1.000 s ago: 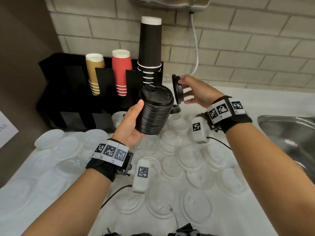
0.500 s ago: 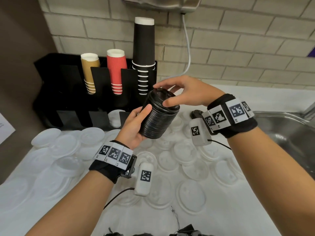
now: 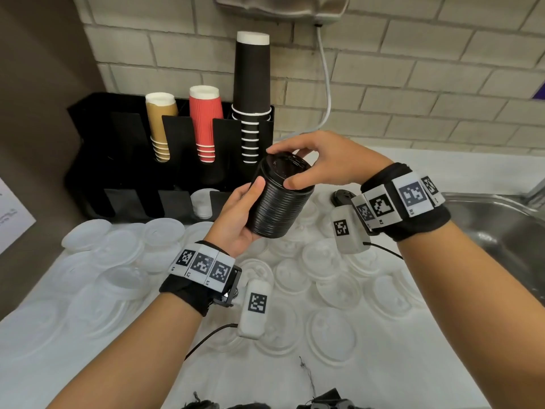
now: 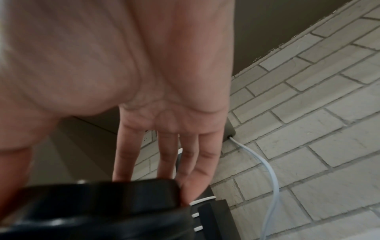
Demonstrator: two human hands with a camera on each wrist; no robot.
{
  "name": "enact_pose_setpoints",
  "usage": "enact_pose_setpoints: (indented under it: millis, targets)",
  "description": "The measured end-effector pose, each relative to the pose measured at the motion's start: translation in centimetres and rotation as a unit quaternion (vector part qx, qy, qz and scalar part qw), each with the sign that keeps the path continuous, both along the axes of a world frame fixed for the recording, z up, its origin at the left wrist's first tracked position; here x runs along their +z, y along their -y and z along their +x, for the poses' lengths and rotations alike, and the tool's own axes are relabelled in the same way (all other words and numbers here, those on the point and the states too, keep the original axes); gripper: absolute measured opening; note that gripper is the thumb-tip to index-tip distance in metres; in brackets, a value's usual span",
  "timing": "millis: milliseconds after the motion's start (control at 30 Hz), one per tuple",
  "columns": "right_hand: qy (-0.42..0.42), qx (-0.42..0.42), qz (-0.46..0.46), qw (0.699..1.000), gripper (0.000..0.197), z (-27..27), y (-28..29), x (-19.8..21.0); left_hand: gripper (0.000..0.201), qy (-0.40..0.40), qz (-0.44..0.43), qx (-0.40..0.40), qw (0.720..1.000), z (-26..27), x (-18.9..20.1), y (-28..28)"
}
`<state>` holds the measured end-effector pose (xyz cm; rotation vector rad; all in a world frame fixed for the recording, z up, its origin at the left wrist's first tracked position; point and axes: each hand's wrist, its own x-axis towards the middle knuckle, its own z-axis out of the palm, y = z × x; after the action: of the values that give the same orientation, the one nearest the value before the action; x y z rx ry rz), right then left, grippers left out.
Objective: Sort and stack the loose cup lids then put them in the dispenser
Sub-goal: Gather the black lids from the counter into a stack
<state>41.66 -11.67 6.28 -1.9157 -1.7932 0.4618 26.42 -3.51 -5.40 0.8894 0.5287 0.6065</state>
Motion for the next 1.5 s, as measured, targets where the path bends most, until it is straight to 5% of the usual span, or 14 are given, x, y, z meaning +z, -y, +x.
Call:
enact_pose_setpoints:
  millis: [267,433,533,633,800,967,1233,1400,1500]
  targets:
    - [-0.093,0.002,0.011,0.996,0.066,1.2,0.0,0.3,0.071,0.038,0.012,-0.014,0.999,0.5,-0.2,-0.5]
    - [-0.214,-0.176,0.079,0.958,0.040,6.7,-2.0,-1.4,0.039,0.103,0.052,-0.082,0.990,1.1,1.6,-2.1]
    - [-0.168,-0.291,-0.092,0.937,0.044,11.3,-4.0,-5.0,0.039,0.119,0.060,-0.107,0.985,1.8,2.6,-3.0]
    - [-0.031,-0.337,-0.228,0.913,0.057,14.2,-5.0,-8.8,0.041,0.144,0.054,-0.124,0.980,2.7,3.0,-3.5]
    - [0.141,-0.312,-0.294,0.892,0.055,16.4,-4.6,-12.2,0.056,0.160,0.043,-0.113,0.980,3.2,2.6,-3.9]
    - [0.113,-0.307,-0.315,0.891,0.075,18.4,-4.5,-13.1,0.062,0.155,0.043,-0.102,0.982,3.5,2.4,-4.5]
    - [0.175,-0.276,-0.312,0.892,0.057,18.6,-5.6,-12.7,0.056,0.160,0.036,-0.126,0.978,3.5,1.6,-4.9]
    - [-0.146,-0.339,-0.111,0.923,0.035,16.5,-6.0,-9.9,0.056,0.169,0.022,-0.166,0.971,3.2,0.3,-4.6]
    - [-0.372,-0.366,0.042,0.852,0.031,14.2,-4.9,-8.5,0.054,0.177,0.012,-0.193,0.965,2.9,-0.2,-4.2]
